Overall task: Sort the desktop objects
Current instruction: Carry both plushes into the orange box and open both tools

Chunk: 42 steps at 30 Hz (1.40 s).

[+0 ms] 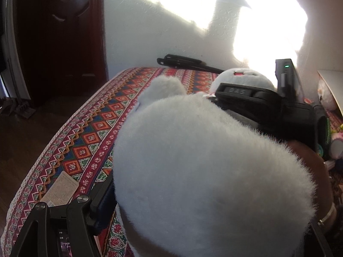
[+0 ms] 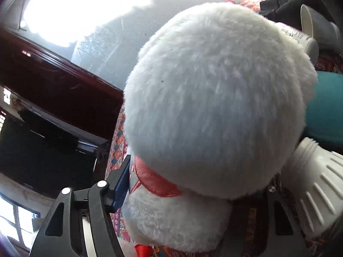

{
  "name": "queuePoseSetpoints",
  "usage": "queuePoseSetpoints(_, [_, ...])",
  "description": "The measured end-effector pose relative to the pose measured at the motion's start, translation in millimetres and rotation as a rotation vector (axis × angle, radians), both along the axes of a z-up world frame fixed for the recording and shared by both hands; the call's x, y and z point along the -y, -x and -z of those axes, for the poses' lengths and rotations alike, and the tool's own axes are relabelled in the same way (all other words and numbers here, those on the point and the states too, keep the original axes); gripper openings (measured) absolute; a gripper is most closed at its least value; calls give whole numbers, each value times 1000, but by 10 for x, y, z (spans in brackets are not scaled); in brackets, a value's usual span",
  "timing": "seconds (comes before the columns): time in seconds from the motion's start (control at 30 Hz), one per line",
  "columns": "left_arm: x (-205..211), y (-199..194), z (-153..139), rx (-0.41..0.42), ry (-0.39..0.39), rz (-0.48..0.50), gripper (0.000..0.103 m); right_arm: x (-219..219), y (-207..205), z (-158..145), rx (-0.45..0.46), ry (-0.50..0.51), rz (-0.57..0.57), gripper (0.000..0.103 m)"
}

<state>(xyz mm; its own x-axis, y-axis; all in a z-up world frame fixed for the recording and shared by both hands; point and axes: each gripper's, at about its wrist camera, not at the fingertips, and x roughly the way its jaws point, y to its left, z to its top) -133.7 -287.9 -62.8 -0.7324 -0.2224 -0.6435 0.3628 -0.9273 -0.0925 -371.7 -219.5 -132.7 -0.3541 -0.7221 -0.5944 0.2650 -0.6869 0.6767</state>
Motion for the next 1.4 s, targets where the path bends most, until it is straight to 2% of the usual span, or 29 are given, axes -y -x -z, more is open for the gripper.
queuePoseSetpoints(0.1, [-75, -69, -83, -32, -5, 15, 73, -228, -344, -342, -134, -30, -28, 66])
queuePoseSetpoints(0.2, [-353, -193, -256, -82, 18, 68, 73, -677, -742, -693, -210, -14, -23, 66])
queuePoseSetpoints(0.47, [-1245, -549, -785, -223, 91, 241, 73, -2301, -1666, -1376, -292, 29, 125, 66])
queuePoseSetpoints(0.63, [-1977, -606, -1169, -281, 110, 390, 73, -3389, -2194, -1841, -359, 18, 262, 67])
queuePoseSetpoints(0.83, [-3097, -461, -1561, -321, 162, 605, 73, -4695, -2828, -2399, -439, 5, 427, 67])
queuePoseSetpoints(1.0, [-4115, -284, -1830, -343, 220, 752, 73, -5845, -3085, -2717, -467, -82, 595, 67])
queuePoseSetpoints(1.13, [-4815, -7, -1825, -313, 259, 825, 74, -6905, -2954, -2653, -441, -142, 661, 68])
queuePoseSetpoints(1.2, [-5077, 201, -1725, -273, 277, 850, 74, -7205, -2682, -2379, -394, -171, 655, 68])
queuePoseSetpoints(1.3, [-5379, 508, -1494, -196, 311, 863, 74, -7501, -2281, -2041, -265, -230, 590, 68])
queuePoseSetpoints(1.4, [-5611, 765, -1251, -123, 348, 850, 75, -7579, -1930, -1754, -156, -335, 499, 68])
